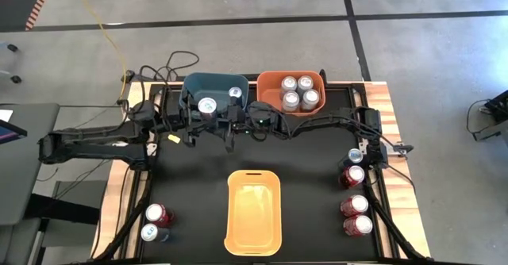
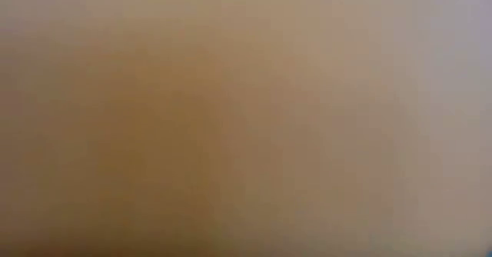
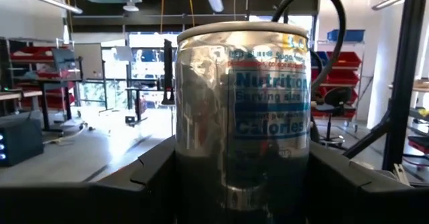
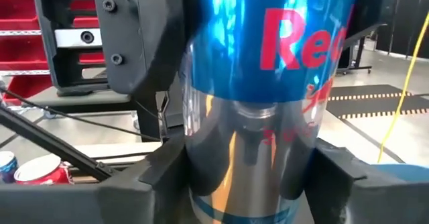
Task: Sort soda cans
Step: Put the blue soda can into the blue bin
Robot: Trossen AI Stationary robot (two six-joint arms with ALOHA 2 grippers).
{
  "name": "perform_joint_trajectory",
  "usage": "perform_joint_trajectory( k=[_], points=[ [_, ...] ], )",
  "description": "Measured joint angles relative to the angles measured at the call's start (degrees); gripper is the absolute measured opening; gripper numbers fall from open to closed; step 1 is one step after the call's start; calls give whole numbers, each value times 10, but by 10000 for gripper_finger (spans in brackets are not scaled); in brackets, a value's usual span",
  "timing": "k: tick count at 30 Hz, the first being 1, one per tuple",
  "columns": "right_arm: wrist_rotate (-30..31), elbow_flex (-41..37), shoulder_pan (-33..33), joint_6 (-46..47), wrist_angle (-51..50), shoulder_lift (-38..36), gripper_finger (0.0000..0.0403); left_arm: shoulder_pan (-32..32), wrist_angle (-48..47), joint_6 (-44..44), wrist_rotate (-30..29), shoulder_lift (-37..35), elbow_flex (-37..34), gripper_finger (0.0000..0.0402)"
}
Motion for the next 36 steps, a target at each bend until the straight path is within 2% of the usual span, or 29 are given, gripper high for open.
perform_joint_trajectory(
  k=[4,9,14,19,26,36],
  points=[
    [2,0,-2,1,-5,0,192,0,-1,5,-4,0,0,242],
    [3,3,-2,-1,-60,-2,191,0,-38,36,-2,-22,-1,265],
    [42,0,0,-5,-138,1,192,0,-66,66,-6,-79,0,272],
    [50,1,-1,-16,-124,1,195,0,-107,60,-6,-112,0,273],
    [49,1,0,-27,-113,1,196,0,-122,41,-15,-107,0,280],
    [50,1,7,-52,-82,1,196,0,-190,45,-18,-82,36,350]
  ],
)
